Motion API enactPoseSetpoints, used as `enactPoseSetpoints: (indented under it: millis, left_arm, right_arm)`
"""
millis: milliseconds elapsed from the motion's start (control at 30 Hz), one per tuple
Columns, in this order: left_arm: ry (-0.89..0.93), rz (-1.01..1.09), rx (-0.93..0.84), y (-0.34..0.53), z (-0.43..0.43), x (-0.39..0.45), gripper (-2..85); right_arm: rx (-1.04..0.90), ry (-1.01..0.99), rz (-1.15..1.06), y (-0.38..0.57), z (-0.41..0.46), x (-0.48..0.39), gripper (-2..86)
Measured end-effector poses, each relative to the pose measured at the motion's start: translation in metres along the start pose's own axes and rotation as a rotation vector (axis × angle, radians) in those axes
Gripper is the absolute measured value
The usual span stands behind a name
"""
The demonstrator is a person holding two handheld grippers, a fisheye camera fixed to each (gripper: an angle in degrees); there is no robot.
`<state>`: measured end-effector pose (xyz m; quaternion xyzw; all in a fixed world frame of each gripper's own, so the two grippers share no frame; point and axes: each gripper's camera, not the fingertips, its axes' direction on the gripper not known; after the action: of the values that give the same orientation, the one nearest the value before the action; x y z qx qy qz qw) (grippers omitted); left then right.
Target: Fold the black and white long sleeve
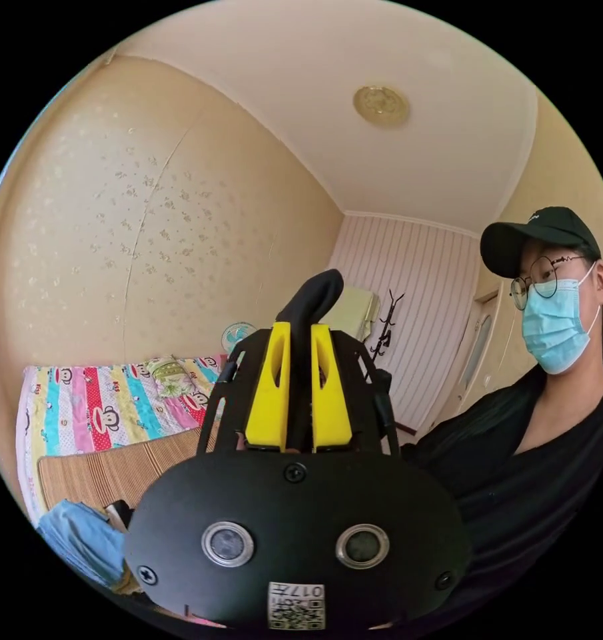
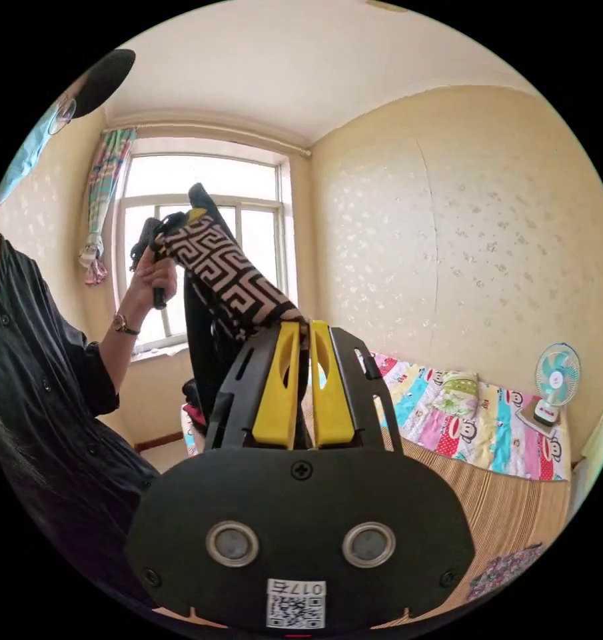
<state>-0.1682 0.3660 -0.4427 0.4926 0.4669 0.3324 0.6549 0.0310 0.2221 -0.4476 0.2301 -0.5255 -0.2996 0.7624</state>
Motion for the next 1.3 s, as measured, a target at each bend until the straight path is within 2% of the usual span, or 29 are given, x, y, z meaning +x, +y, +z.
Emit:
enactPoseSetpoints:
  millis: [67,167,267,333,400,500,600,733,867,933,1000,1100,1233,1300]
  left_arm:
    - [-0.03,0.007,-0.114,0.0,-0.002,-0.014,3.8]
    - [-0.081,-0.048,-0.276,0.014,0.009,-0.045,1.9]
    - [0.02,-0.149,-0.377,0.035,0.037,-0.073,1.1]
    - [0.074,-0.156,-0.405,0.043,0.049,-0.076,0.9]
    - [0.235,-0.119,-0.404,0.047,0.058,-0.068,0.8]
    - [0.5,-0.1,-0.394,0.038,0.075,-0.052,0.9]
    - [0.577,-0.137,-0.374,0.005,0.09,-0.054,1.2]
    - [0.447,-0.267,-0.398,-0.042,0.122,-0.103,1.5]
    - [0.305,-0.412,-0.516,-0.063,0.2,-0.214,2.4]
    - [0.174,-0.439,-0.588,-0.053,0.247,-0.272,3.5]
    - [-0.053,-0.501,-0.686,-0.015,0.311,-0.354,5.7]
    - [-0.238,-0.647,-0.793,0.053,0.353,-0.433,8.7]
    - [-0.327,-0.725,-0.85,0.126,0.357,-0.444,11.1]
    - [-0.361,-0.778,-0.966,0.181,0.363,-0.427,12.9]
  right_arm:
    - [0.119,0.074,0.03,-0.014,-0.029,0.013,3.7]
    - [0.155,0.154,0.026,-0.03,-0.052,0.031,3.5]
    - [0.111,0.093,-0.036,-0.038,-0.061,0.042,3.2]
    - [0.087,-0.008,-0.186,-0.038,-0.076,0.045,3.1]
    - [0.041,-0.09,-0.272,-0.036,-0.113,0.057,2.7]
    - [0.107,-0.007,-0.192,-0.042,-0.16,0.079,2.0]
    - [0.112,-0.006,-0.189,-0.071,-0.178,0.102,1.4]
    - [-0.067,0.068,-0.222,-0.109,-0.127,0.154,1.2]
    - [-0.382,0.066,0.013,-0.101,0.021,0.292,1.7]
    - [-0.504,0.069,0.113,-0.066,0.096,0.353,2.2]
    - [-0.664,0.101,0.317,-0.002,0.173,0.427,4.2]
    - [-0.773,0.192,0.509,0.065,0.201,0.481,6.9]
    - [-0.952,0.197,0.556,0.14,0.182,0.489,8.8]
    - [-1.13,0.25,0.607,0.195,0.15,0.484,10.4]
